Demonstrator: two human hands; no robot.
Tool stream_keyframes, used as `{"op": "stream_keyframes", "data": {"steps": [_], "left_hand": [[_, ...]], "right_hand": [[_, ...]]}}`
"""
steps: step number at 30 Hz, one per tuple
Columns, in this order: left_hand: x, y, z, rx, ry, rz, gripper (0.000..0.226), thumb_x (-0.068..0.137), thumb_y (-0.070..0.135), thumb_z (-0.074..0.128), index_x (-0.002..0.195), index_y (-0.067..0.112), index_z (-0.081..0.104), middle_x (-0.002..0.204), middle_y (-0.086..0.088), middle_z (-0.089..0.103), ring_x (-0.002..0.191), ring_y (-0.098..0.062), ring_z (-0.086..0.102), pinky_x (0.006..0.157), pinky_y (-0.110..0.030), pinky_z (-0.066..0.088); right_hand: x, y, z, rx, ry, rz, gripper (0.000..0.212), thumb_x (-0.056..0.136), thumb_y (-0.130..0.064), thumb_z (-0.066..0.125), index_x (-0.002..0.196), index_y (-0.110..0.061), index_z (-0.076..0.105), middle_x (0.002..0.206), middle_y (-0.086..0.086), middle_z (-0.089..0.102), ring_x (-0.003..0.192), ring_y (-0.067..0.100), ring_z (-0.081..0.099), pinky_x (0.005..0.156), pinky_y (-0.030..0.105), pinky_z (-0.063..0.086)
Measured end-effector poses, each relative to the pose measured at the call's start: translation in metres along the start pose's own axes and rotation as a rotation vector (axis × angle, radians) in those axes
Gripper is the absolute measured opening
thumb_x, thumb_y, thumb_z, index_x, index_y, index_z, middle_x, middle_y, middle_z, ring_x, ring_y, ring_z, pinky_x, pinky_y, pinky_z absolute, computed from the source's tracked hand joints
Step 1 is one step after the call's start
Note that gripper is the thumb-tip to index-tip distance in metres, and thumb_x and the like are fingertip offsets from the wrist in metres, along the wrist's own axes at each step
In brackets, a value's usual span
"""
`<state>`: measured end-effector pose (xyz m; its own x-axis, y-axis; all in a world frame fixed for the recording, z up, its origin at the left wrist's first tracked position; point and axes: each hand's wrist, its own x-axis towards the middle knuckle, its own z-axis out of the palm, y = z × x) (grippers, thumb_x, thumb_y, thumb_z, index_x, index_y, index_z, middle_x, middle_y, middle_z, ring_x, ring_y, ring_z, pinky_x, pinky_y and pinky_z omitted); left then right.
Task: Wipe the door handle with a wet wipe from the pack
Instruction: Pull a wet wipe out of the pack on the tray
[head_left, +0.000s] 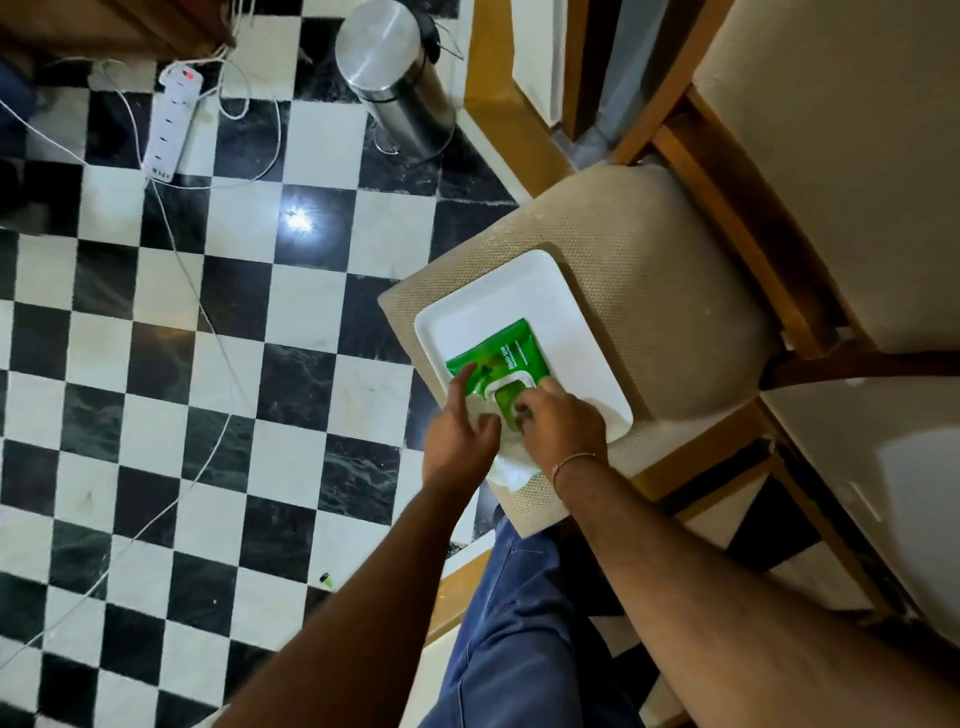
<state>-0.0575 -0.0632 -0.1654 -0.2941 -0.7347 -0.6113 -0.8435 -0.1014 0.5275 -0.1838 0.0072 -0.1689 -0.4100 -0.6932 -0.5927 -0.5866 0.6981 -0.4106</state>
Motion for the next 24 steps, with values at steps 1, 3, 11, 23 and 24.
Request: {"op": "stream_keyframes", "data": {"steps": [1, 3, 11, 23, 24], "left_hand": [[0.001, 0.001, 0.001, 0.042, 0.009, 0.003, 0.071, 0.092, 0.024, 0.059, 0.154, 0.048, 0.036, 0.135, -0.011, 0.072, 0.105, -0.031, 0.076, 0.088, -0.051, 0.067], [0.004, 0.004, 0.001, 0.13, 0.044, 0.002, 0.069, 0.092, 0.022, 0.058, 0.152, 0.051, 0.038, 0.129, -0.011, 0.075, 0.099, -0.032, 0.076, 0.084, -0.05, 0.068], [0.002, 0.02, -0.004, 0.222, 0.08, -0.009, 0.069, 0.091, 0.022, 0.06, 0.152, 0.049, 0.047, 0.125, -0.009, 0.079, 0.099, -0.033, 0.075, 0.082, -0.043, 0.066], [-0.081, 0.113, -0.042, 0.09, 0.077, 0.227, 0.036, 0.105, 0.048, 0.049, 0.132, 0.041, 0.07, 0.127, 0.005, 0.076, 0.1, -0.015, 0.074, 0.083, -0.034, 0.06], [-0.099, 0.135, -0.045, -0.061, -0.061, 0.242, 0.037, 0.103, 0.051, 0.048, 0.122, 0.036, 0.077, 0.113, 0.009, 0.078, 0.095, -0.009, 0.072, 0.084, -0.031, 0.06]], "right_hand": [[-0.001, -0.001, 0.0, 0.034, 0.014, 0.01, 0.018, 0.096, -0.017, 0.066, 0.11, -0.024, 0.076, 0.122, 0.005, 0.068, 0.101, 0.036, 0.072, 0.08, 0.04, 0.059], [-0.005, -0.002, -0.001, 0.147, 0.035, 0.015, 0.014, 0.096, -0.015, 0.065, 0.103, -0.02, 0.076, 0.117, 0.005, 0.071, 0.098, 0.036, 0.072, 0.079, 0.042, 0.061], [-0.04, -0.011, -0.017, 0.632, 0.093, 0.084, 0.004, 0.101, -0.016, 0.064, 0.099, -0.017, 0.067, 0.112, -0.003, 0.07, 0.098, 0.012, 0.066, 0.081, 0.021, 0.053], [-0.174, 0.023, -0.132, 1.138, 0.483, 0.291, 0.015, 0.092, -0.003, 0.074, 0.088, -0.017, 0.072, 0.09, -0.003, 0.081, 0.089, 0.009, 0.077, 0.077, 0.019, 0.06], [-0.189, 0.027, -0.142, 1.129, 0.504, 0.306, 0.015, 0.091, -0.005, 0.075, 0.088, -0.02, 0.073, 0.091, -0.003, 0.081, 0.088, 0.009, 0.077, 0.076, 0.02, 0.06]]}}
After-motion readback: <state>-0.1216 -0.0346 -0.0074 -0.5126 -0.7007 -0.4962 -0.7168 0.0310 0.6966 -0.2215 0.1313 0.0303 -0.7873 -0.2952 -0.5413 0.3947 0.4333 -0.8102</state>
